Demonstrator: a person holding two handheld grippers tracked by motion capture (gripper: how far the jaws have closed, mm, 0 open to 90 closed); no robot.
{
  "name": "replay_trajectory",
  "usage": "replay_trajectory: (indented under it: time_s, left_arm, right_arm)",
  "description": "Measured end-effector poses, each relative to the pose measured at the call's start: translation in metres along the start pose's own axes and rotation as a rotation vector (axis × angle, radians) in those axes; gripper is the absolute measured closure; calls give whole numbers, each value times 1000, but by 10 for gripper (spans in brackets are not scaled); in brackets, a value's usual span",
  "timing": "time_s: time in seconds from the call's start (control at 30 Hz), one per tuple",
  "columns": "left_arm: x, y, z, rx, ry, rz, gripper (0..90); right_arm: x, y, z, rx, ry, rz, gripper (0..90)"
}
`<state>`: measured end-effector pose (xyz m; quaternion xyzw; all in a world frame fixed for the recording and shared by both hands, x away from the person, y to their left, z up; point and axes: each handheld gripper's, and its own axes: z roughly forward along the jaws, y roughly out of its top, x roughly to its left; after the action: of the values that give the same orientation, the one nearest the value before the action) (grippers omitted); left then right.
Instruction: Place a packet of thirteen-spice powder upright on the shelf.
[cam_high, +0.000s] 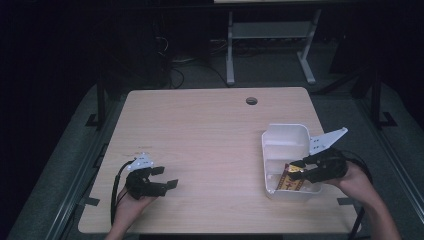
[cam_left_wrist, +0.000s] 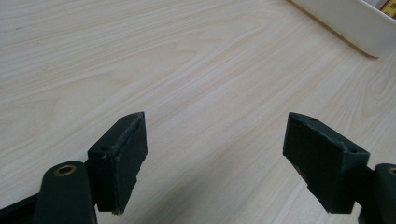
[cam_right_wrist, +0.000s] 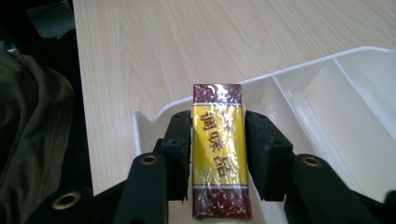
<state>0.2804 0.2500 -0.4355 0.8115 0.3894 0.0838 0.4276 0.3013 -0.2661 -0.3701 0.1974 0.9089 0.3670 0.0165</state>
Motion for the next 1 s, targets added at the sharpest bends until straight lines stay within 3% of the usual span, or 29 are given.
replay_trajectory:
  time_s: [0.47,0.77,1.0]
  left_arm:
    - [1,0,-2,-3,0,-5,212]
    - [2,0,-3,-5,1,-7,212]
    - [1,0,-2,-1,-3,-3,212]
  right_arm:
    - [9,10,5,-41,23,17,496]
    - [13,13,4,-36,11,7,479]
    - [21,19,4,-63,-16,28,441]
